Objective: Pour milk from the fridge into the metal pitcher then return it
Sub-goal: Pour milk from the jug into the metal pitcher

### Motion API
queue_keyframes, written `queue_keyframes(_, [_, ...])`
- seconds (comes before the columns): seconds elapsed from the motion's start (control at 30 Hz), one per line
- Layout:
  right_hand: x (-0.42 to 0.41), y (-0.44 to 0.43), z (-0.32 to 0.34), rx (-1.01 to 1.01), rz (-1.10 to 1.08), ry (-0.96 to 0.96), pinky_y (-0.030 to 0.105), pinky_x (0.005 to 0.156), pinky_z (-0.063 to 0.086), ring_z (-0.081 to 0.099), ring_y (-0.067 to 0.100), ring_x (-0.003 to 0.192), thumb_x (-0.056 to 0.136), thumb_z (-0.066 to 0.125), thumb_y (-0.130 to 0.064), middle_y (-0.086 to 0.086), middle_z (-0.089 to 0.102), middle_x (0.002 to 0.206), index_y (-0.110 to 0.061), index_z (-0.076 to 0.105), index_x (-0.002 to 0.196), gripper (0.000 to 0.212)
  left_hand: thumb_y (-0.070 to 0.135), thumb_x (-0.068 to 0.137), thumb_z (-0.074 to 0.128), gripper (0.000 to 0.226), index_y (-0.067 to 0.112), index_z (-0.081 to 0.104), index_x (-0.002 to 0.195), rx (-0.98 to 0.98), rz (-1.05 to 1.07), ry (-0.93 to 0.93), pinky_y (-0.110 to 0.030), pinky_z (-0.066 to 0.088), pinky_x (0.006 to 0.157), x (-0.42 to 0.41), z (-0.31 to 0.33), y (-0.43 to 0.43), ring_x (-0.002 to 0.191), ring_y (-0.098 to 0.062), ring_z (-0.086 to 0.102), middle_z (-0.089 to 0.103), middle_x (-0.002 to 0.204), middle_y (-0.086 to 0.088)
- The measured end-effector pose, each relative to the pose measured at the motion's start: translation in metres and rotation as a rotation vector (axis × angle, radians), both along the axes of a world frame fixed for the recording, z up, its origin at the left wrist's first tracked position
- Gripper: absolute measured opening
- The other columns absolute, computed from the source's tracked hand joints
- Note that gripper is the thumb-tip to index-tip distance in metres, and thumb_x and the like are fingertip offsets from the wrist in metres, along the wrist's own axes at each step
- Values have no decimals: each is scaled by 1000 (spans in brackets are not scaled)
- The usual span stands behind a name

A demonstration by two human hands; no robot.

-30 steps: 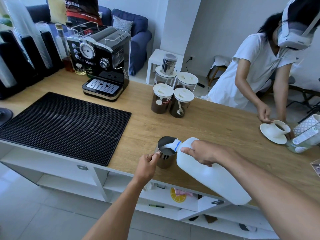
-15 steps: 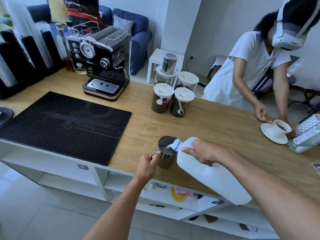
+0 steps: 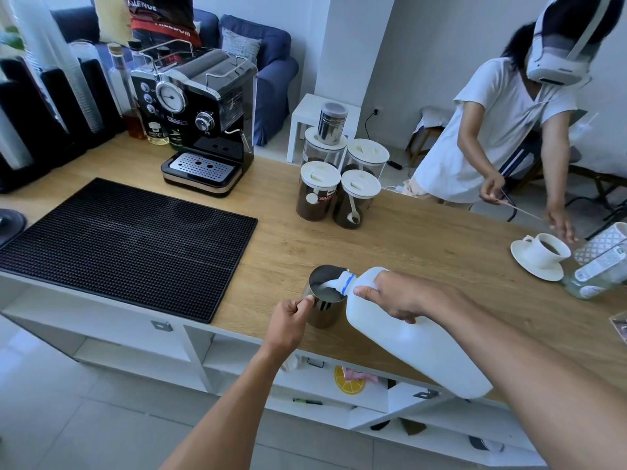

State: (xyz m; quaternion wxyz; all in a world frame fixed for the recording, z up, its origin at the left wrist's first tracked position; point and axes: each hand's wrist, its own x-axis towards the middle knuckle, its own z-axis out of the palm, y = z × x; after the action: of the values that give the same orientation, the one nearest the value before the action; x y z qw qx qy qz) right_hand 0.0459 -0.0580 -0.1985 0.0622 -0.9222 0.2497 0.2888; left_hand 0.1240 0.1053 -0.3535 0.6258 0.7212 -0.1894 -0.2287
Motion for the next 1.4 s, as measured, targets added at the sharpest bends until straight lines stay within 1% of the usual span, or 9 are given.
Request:
queue_keyframes(0.2, [-1, 1, 2, 6, -6, -10, 34, 64, 45, 58, 27, 56, 95, 25, -63, 14, 61, 56, 0, 59, 87, 72, 24, 100, 48, 49, 14, 26, 57, -2, 5, 1, -36, 22, 57, 0, -1, -1, 52, -14, 19, 22, 53, 4])
queue_keyframes(0.43, [0, 1, 3, 2, 0, -5, 34, 64, 45, 59, 27, 57, 95, 26, -62, 14, 61, 57, -7, 55, 78, 64, 25, 100, 48, 51, 10, 24, 57, -11, 3, 3, -35, 25, 58, 0, -2, 0, 50, -12, 18, 21, 52, 5])
queue_keyframes(0.53, [0, 0, 3, -4, 2, -3, 35, 66, 46, 59, 27, 56, 95, 25, -63, 14, 61, 54, -6, 55, 77, 67, 25, 100, 48, 51, 12, 24, 58, -10, -1, -9, -33, 23, 54, 0, -2, -1, 51, -13, 18, 21, 53, 1])
queue_keyframes(0.6, [1, 0, 3, -12, 6, 1, 35, 68, 46, 58, 28, 55, 94, 24, -65, 14, 60, 53, -5, 54, 76, 69, 25, 100, 48, 51, 10, 23, 58, -15, -6, -16, -30, 17, 51, 0, -2, 0, 52, -14, 18, 21, 57, -5])
queue_keyframes(0.9, [1, -1, 2, -15, 18, 8, 36, 68, 47, 61, 27, 58, 94, 24, -65, 14, 62, 56, 1, 60, 89, 76, 25, 100, 48, 50, 13, 24, 58, -18, -10, -12, -25, 15, 48, 0, -1, 1, 51, -13, 17, 21, 56, -4])
queue_keyframes(1.0, [2, 0, 3, -9, 13, 6, 35, 66, 45, 59, 27, 56, 94, 24, -65, 13, 60, 54, -1, 59, 84, 73, 25, 101, 48, 50, 14, 24, 58, -20, -14, -6, -26, 15, 49, 0, 1, 1, 51, -13, 17, 21, 56, -3])
queue_keyframes(1.13, [3, 0, 3, -7, 11, -5, 35, 65, 47, 60, 26, 56, 94, 25, -64, 13, 61, 56, -3, 60, 88, 70, 24, 101, 47, 50, 14, 25, 58, -21, -16, -1, -25, 15, 48, -1, 2, 2, 50, -11, 17, 21, 54, 0])
queue_keyframes(1.27, [3, 0, 3, -7, 16, -12, 36, 69, 48, 59, 26, 55, 94, 26, -64, 12, 60, 52, -4, 57, 75, 70, 25, 101, 47, 50, 12, 25, 58, -19, -17, -16, -23, 14, 47, -1, 3, 2, 51, -11, 17, 21, 56, -2])
queue_keyframes(1.4, [4, 0, 3, -8, 18, -5, 36, 70, 49, 60, 26, 56, 95, 27, -63, 12, 60, 52, -6, 58, 75, 68, 24, 101, 47, 49, 11, 26, 58, -20, -17, -4, -21, 15, 46, -1, 3, 2, 50, -10, 16, 21, 54, 0])
